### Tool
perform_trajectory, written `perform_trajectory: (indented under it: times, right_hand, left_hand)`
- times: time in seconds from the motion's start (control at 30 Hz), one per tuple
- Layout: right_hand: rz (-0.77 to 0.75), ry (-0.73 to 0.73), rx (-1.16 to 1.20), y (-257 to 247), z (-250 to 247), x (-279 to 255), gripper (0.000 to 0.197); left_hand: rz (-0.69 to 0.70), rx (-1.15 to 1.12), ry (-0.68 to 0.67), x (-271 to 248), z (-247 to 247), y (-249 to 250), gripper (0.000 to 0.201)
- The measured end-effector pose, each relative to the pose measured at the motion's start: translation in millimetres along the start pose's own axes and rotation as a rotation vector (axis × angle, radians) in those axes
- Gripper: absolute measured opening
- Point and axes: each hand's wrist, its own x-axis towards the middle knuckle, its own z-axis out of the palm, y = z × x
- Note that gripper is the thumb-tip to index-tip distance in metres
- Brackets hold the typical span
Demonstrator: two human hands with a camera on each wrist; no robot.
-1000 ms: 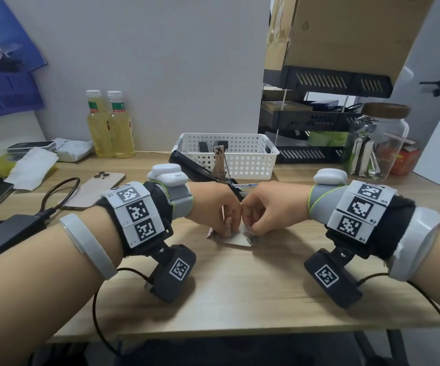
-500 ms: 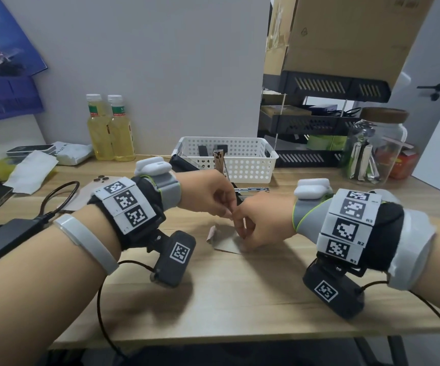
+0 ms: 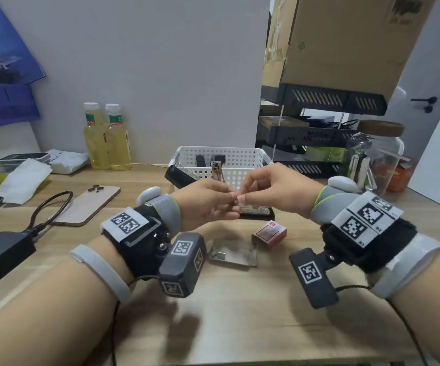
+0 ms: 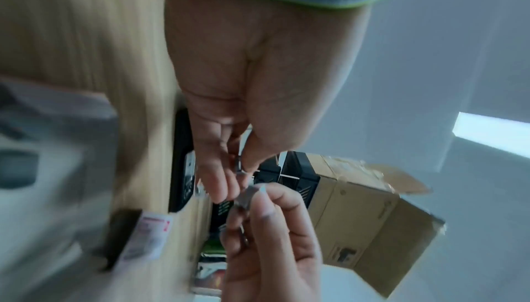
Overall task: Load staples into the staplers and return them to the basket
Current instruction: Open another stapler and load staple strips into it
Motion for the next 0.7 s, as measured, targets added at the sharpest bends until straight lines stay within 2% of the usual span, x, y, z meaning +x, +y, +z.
perform_trajectory:
  times: [0.1, 0.2, 0.27, 0.4, 0.5, 0.6, 0.7]
  right_hand:
    - [-0.01, 0.101, 0.126, 17, 4, 9, 0.012]
    - [-0.021, 0.099, 0.203, 31, 12, 16, 0.01]
    - [-0.002, 0.154, 0.266, 39, 12, 19, 0.007]
    - [0.076, 0.289, 0.47, 56, 2, 20, 0.007]
    - [0.115, 0.377, 0.501, 74, -8, 16, 0.008]
    - [0.174, 0.39, 0.486, 89, -14, 12, 0.011]
    - [0.202, 0.375, 0.483, 97, -15, 11, 0.014]
  left_hand:
    - [-0.133, -0.242, -0.035, 8, 2, -2, 0.02]
    - [-0.22, -0.301, 0.003, 12, 2, -8, 0.027]
    - [-0.223, -0.287, 0.022, 14, -2, -12, 0.034]
    - [-0.214, -0.216, -0.009, 13, -14, -14, 0.022]
    - [-0.173, -0.288, -0.019, 12, -22, -20, 0.036]
    - [-0.123, -0.352, -0.049, 10, -22, -28, 0.04]
    - [-0.139, -0.338, -0.08, 8, -21, -31, 0.035]
